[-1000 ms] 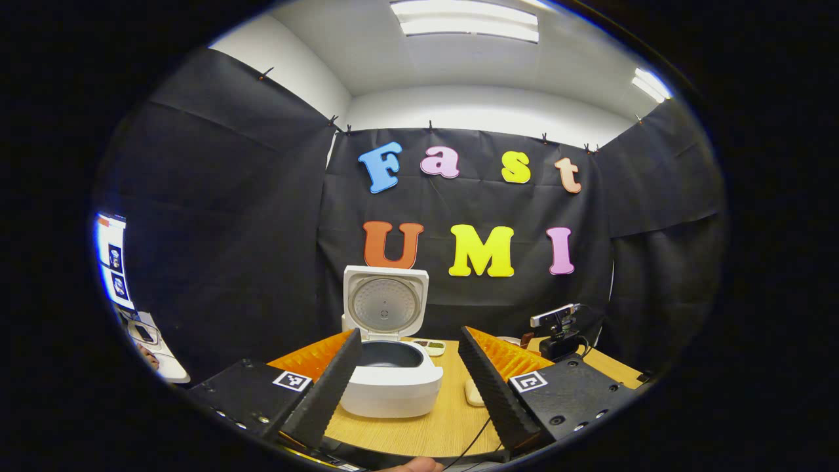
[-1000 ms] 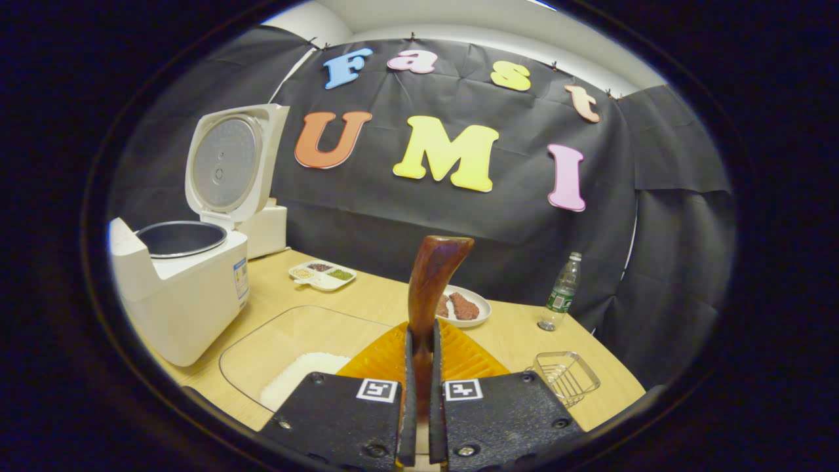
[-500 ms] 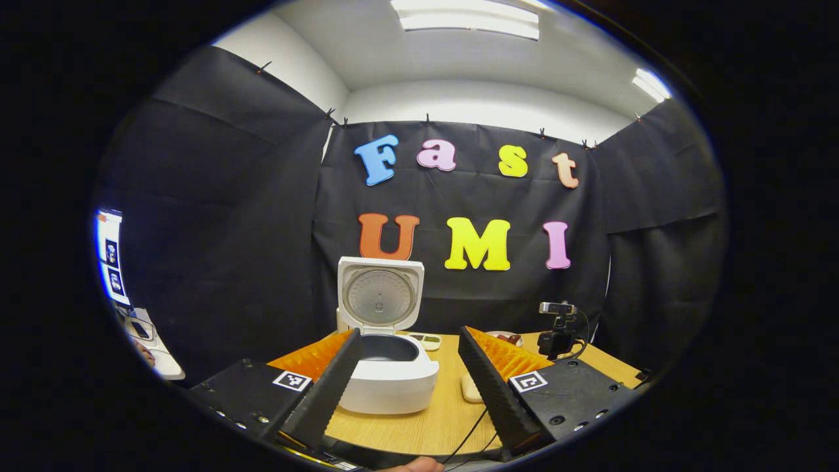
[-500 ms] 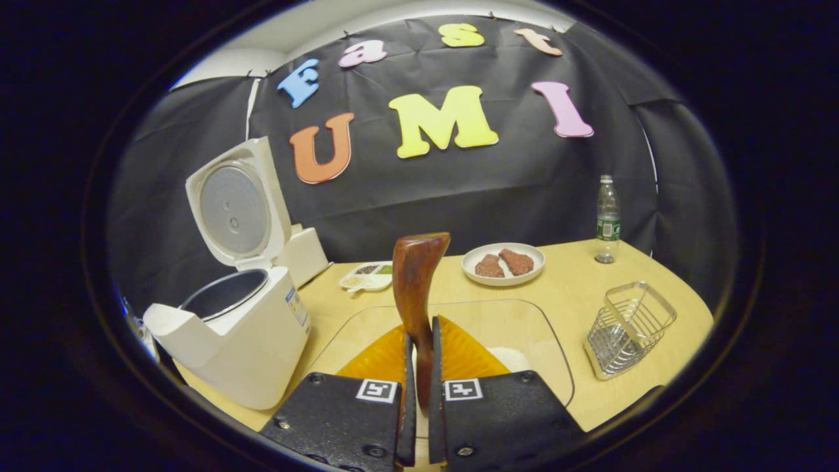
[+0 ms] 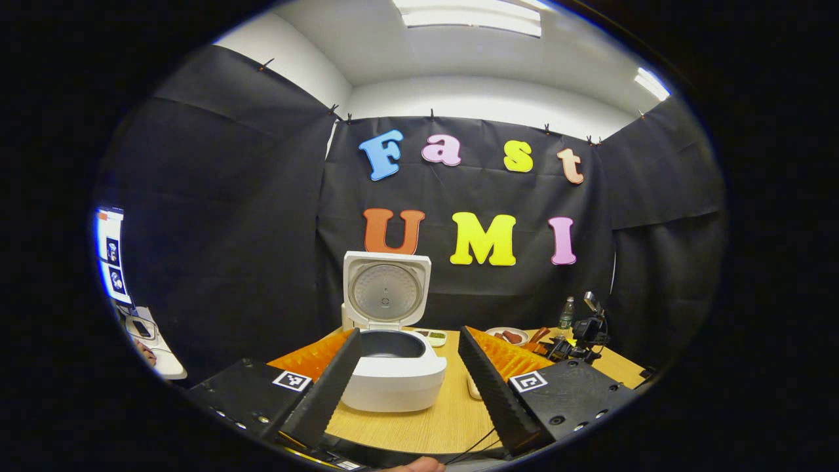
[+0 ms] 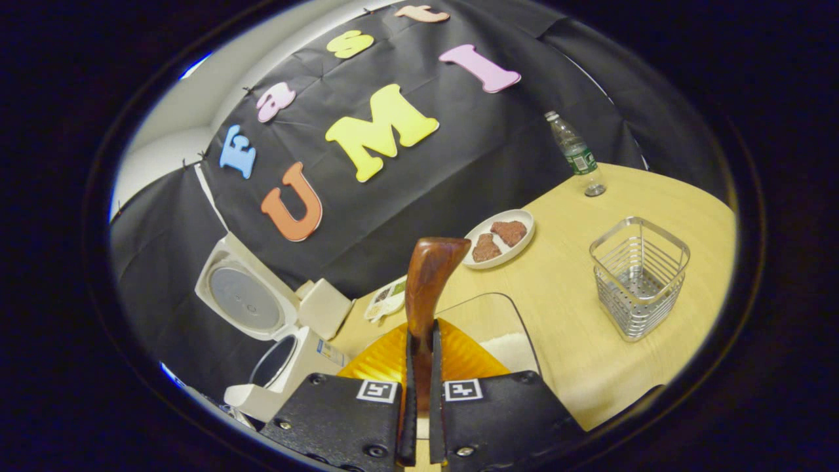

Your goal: Close the left gripper, press the button to open the rice cooker; take a wooden spoon from the chopstick holder with the right hand, scoop a spoonful of rice and pour it into the rice cooker, then put the wooden spoon back into the chopstick holder.

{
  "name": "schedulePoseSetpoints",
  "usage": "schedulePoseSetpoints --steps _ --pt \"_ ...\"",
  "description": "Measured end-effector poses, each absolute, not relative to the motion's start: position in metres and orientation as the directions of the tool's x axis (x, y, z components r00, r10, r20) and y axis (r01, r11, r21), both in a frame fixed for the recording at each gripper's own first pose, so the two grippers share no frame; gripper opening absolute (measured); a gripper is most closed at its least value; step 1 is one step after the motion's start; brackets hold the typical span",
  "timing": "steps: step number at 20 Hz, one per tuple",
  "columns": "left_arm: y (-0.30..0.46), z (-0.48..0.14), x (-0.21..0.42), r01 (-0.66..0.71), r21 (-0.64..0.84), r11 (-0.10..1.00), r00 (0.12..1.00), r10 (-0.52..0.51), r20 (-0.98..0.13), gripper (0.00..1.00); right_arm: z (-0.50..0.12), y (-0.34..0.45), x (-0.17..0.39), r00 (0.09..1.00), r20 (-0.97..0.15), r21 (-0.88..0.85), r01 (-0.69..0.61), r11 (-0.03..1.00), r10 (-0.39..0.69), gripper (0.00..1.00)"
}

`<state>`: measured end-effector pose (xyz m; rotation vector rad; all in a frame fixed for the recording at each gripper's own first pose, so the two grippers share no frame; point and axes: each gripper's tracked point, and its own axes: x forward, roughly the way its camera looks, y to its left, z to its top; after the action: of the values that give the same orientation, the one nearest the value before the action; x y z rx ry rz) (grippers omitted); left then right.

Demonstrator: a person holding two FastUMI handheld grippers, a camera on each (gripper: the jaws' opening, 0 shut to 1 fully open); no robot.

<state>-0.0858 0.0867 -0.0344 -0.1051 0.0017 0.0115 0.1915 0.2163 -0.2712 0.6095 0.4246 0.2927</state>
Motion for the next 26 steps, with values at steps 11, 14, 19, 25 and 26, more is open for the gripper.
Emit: schedulePoseSetpoints --steps 11,14,19,25,26 --pt "0.072 -0.038 -0.084 0.024 -0.055 0.998 1.000 -0.024 -0.012 0.95 -0.245 0.180 0.186 0.922 -0.172 0.894 -0.002 0.448 0.348 0.12" --pt "0.083 -0.038 -0.084 -0.001 -0.046 0.999 1.000 0.000 -0.009 0.95 -0.228 0.198 0.177 0.892 -0.150 0.926 -0.024 0.376 0.426 0.12" --pt "0.114 -0.040 -0.094 -0.044 -0.096 0.994 0.999 0.044 -0.005 0.95 -0.192 0.223 0.167 0.866 -0.102 0.950 -0.062 0.307 0.490 0.12" --pt "0.161 -0.057 -0.099 -0.103 -0.118 0.988 0.994 0.099 -0.035 0.94 -0.163 0.268 0.164 0.833 -0.093 0.953 -0.084 0.290 0.546 0.13" --pt "0.168 -0.058 -0.100 -0.110 -0.123 0.986 0.994 0.107 -0.036 0.94 -0.160 0.278 0.165 0.832 -0.098 0.949 -0.088 0.304 0.546 0.12"
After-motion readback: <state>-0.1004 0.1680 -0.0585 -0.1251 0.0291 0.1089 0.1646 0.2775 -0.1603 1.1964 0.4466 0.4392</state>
